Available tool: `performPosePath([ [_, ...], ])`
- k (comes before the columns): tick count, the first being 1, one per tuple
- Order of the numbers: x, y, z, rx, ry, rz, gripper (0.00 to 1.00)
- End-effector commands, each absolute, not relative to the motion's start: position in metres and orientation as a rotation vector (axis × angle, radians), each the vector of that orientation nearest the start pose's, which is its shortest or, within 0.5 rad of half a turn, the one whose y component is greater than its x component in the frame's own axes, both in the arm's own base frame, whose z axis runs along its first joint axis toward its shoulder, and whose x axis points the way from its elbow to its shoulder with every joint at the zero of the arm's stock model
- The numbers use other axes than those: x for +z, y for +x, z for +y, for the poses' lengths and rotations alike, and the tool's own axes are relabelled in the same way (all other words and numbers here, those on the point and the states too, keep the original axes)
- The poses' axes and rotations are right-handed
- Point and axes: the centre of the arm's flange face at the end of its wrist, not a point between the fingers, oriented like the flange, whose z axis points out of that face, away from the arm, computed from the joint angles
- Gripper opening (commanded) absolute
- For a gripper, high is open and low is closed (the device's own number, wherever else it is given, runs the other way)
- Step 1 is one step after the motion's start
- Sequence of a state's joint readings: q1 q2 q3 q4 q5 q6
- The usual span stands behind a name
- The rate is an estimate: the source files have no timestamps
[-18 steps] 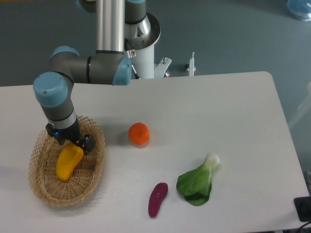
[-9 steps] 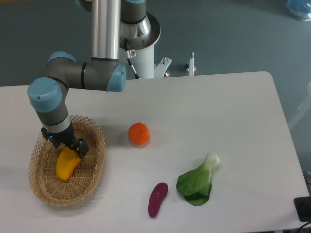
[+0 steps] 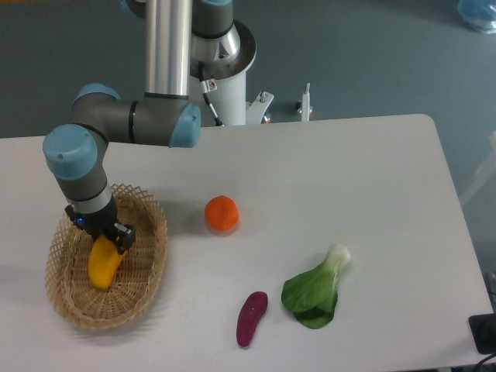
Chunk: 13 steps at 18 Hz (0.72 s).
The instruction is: Pick up the mango from the basket
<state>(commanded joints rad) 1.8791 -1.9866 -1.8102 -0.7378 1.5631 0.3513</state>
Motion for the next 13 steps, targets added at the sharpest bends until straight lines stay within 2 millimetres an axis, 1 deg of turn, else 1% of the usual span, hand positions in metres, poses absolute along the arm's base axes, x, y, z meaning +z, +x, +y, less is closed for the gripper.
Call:
performPosePath([
  [3, 0.254, -0.058, 0.614, 0.098, -2.932, 0.075, 0.43],
  [4, 0.267, -0.065, 0.617, 0.111, -2.914, 0.063, 0.43],
  [5, 0.290, -0.076, 0.618, 0.137, -2.879, 0.051, 0.43],
  [6, 0.301, -0.091, 0.615, 0.159, -2.864, 0.048, 0.43],
  [8, 0.317, -0.115, 0.607, 0.191, -2.857, 0.107, 0.43],
  [9, 0.326, -0.131, 0.600, 0.208, -2.856, 0.122, 0.44],
  [10, 0.335, -0.144, 0.593, 0.221, -2.853, 0.118, 0.44],
  [12, 0.339, -0.178, 0.583, 0.228, -2.864, 0.060, 0.44],
  [13, 0.348, -0.192, 0.578, 0.246, -2.856, 0.055, 0.44],
])
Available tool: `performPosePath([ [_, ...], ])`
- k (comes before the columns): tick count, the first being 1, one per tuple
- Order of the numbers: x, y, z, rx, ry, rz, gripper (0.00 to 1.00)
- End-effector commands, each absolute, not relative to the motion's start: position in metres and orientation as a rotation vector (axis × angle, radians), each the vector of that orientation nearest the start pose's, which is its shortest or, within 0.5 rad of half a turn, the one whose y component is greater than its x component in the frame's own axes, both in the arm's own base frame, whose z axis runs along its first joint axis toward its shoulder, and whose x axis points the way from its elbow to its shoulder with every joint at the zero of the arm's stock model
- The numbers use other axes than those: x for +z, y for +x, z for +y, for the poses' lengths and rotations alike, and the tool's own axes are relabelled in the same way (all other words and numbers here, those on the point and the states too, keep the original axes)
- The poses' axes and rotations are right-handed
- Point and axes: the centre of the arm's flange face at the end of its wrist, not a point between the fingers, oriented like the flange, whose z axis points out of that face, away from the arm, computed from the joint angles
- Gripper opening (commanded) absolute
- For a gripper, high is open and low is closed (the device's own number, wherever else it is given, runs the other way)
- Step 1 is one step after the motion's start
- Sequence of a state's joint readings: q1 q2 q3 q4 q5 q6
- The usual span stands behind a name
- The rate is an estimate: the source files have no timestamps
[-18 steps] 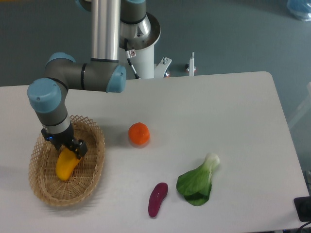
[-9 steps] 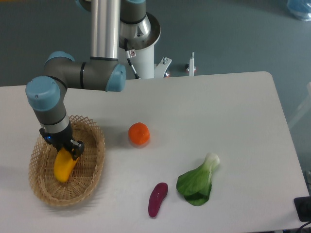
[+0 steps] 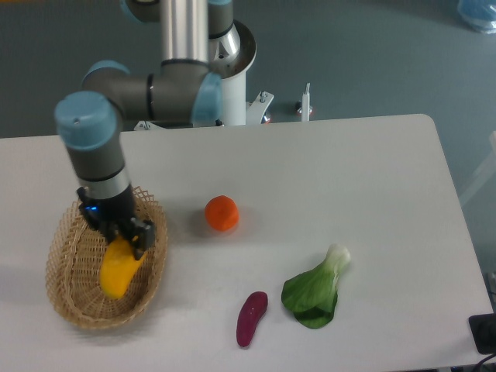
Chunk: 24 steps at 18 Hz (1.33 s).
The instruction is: Pick up the mango from the basket
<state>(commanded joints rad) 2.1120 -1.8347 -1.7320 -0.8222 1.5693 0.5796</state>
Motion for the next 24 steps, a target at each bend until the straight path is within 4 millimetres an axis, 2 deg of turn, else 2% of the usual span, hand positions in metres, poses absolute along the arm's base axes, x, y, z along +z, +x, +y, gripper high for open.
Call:
performPosePath([
  [2, 0.361, -0.216, 0.565, 0.270, -2.863, 0.095, 0.44],
  [6, 0.361, -0.273, 0.537, 0.298, -2.894, 0.107, 0.44],
  [10, 0.364, -0.308, 0.517, 0.327, -2.902, 0.128, 0.44],
  [11, 0.376, -0.311, 0.510, 0.349, -2.887, 0.130, 0.44],
  [14, 0.375, -0.323, 0.502, 0.355, -2.891, 0.117, 0.44],
  [24, 0.378, -0.327, 0.500, 0.357, -2.884, 0.105, 0.45],
])
